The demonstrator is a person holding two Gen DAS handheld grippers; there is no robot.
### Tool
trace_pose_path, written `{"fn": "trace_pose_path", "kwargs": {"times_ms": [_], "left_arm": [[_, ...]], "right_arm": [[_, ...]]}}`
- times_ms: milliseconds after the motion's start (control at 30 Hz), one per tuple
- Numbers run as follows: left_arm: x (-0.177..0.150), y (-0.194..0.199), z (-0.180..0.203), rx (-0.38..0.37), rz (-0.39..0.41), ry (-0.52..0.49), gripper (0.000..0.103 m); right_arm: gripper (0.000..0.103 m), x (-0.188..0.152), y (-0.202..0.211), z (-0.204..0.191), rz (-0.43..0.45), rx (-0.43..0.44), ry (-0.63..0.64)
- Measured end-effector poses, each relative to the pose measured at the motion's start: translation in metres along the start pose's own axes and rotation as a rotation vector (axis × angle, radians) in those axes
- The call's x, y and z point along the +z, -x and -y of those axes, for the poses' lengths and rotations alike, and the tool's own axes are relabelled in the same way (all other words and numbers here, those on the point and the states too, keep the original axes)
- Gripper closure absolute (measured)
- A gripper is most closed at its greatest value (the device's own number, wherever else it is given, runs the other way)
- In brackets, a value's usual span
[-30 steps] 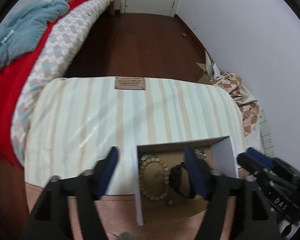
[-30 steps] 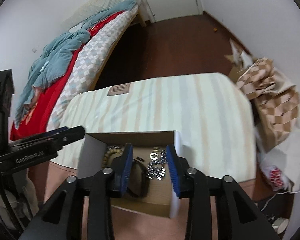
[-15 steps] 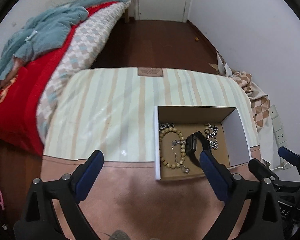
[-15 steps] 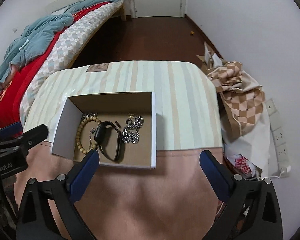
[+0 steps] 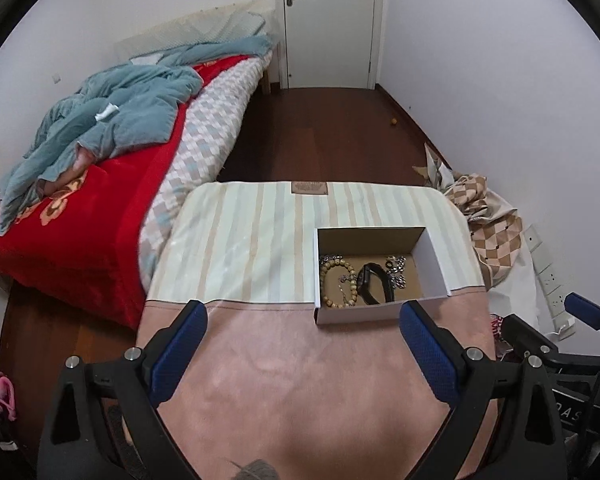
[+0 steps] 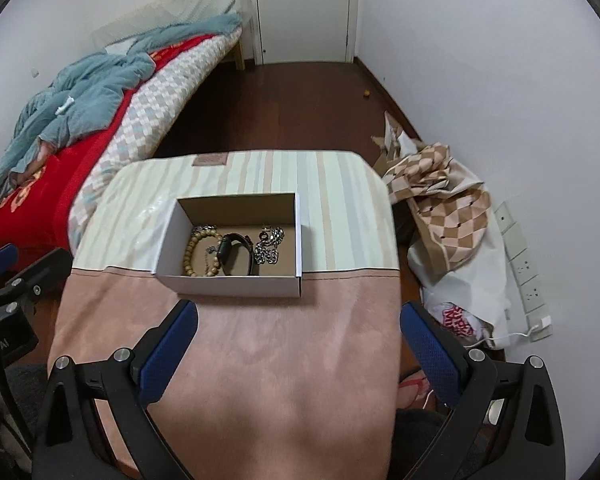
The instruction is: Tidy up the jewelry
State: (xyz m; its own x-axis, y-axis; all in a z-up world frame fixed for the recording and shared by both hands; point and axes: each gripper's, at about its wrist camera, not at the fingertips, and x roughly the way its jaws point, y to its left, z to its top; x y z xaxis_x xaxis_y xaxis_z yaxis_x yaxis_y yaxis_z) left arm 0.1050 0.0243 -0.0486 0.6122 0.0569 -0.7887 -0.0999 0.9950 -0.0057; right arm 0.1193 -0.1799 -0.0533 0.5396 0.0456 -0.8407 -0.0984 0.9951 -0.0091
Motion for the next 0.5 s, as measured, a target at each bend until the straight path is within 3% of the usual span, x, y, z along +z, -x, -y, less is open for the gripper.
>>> {"fn": "trace_pose_path", "kwargs": {"times_ms": [500], "left_arm": [[-0.005, 0.113, -0.006, -0.037, 0.068, 0.002, 0.005]], "right_arm": [[0.001, -0.011, 0.159, -0.004, 0.183, -0.003, 0.007]]}}
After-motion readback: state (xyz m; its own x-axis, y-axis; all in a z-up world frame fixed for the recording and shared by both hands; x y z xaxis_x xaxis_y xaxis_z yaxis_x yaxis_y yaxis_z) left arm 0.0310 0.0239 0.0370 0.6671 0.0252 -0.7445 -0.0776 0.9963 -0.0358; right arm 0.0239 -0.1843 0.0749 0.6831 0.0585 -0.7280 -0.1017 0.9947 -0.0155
